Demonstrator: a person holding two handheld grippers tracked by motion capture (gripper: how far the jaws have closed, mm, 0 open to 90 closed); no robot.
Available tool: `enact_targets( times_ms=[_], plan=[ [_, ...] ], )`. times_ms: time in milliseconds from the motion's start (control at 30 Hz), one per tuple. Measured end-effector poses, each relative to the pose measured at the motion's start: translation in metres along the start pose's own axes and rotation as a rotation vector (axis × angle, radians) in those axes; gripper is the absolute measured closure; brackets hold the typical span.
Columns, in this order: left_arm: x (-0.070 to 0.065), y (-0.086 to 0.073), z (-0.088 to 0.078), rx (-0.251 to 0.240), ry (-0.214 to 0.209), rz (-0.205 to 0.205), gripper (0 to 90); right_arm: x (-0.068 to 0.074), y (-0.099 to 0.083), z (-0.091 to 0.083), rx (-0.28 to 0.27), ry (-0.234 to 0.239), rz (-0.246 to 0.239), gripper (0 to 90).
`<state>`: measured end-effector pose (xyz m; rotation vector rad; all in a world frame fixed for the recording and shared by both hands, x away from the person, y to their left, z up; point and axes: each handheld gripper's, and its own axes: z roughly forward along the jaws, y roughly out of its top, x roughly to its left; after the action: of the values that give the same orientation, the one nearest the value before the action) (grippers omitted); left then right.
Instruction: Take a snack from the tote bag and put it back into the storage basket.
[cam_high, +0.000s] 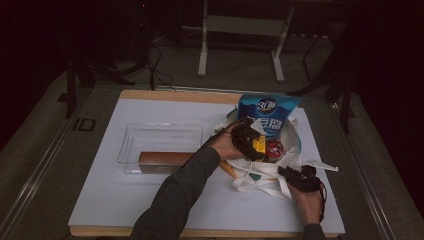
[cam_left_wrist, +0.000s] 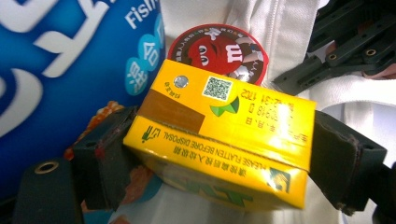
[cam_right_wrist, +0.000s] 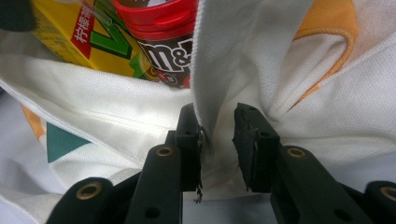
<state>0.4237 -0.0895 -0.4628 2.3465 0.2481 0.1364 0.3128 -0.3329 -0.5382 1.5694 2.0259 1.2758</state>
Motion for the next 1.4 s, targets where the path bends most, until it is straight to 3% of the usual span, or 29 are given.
enact_targets(
  times_ms=[100, 233, 467, 767, 933, 1167, 1400],
  plan=[
    [0.0, 0.0, 0.002, 0.004, -0.004, 0.001, 16.8, 0.0, 0.0, 0.0, -0.001, -0.001, -0.002, 71.4],
    [-0.004, 0.0, 0.004, 0.028, 0.028, 0.025, 17.6, 0.0, 0.0, 0.0, -0.001, 0.0, -0.002, 71.4],
    [-0.011, 0.001, 0.002, 0.038, 0.045, 0.018, 19.7, 0.0, 0.0, 0.0, -0.001, 0.002, -0.001, 71.3],
    [-0.016, -0.001, -0.003, 0.051, 0.049, 0.081, 21.1, -0.001, 0.0, 0.0, -0.002, 0.004, 0.0, 71.0],
    [-0.016, -0.003, -0.005, 0.055, 0.052, 0.075, 23.5, -0.001, 0.0, 0.0, -0.002, 0.005, 0.0, 70.9],
    [-0.017, -0.001, 0.005, 0.057, 0.082, 0.077, 18.6, -0.001, 0.0, 0.0, -0.001, 0.004, 0.001, 70.9],
    [-0.01, 0.0, 0.009, 0.042, 0.063, 0.048, 17.8, -0.001, 0.0, 0.0, 0.0, 0.006, 0.004, 70.8]
  ],
)
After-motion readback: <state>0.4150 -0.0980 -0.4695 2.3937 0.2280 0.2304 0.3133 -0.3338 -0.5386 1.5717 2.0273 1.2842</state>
